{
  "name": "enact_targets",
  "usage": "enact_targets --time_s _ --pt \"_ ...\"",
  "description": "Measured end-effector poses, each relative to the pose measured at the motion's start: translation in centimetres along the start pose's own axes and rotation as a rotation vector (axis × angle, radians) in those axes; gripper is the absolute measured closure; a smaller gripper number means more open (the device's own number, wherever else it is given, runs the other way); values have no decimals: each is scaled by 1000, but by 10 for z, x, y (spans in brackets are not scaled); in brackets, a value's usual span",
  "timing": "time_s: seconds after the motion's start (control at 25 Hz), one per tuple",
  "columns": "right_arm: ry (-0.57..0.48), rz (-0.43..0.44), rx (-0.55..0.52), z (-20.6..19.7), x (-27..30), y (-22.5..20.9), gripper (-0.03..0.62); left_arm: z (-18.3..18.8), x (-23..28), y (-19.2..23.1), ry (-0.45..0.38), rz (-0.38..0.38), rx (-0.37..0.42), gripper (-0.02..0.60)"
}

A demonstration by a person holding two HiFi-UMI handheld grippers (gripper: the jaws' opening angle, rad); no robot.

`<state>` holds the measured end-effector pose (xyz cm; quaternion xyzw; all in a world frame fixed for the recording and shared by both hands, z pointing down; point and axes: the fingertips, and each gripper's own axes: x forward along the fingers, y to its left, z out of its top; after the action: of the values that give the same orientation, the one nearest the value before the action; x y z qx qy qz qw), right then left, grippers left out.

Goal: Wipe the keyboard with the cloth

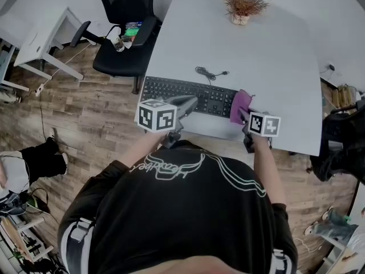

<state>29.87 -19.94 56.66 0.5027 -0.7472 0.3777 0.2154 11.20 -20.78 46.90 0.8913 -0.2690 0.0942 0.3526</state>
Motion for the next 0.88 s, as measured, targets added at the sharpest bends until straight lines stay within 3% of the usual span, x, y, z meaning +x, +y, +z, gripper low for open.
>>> enact_targets --time_s 0.48,0.88 --pt "-127 214 -68 75 -1 110 546 14 -24 26 -4 29 -47 577" --pt "-78 314 -69 83 56 185 546 29 -62 76 33 72 -54 577"
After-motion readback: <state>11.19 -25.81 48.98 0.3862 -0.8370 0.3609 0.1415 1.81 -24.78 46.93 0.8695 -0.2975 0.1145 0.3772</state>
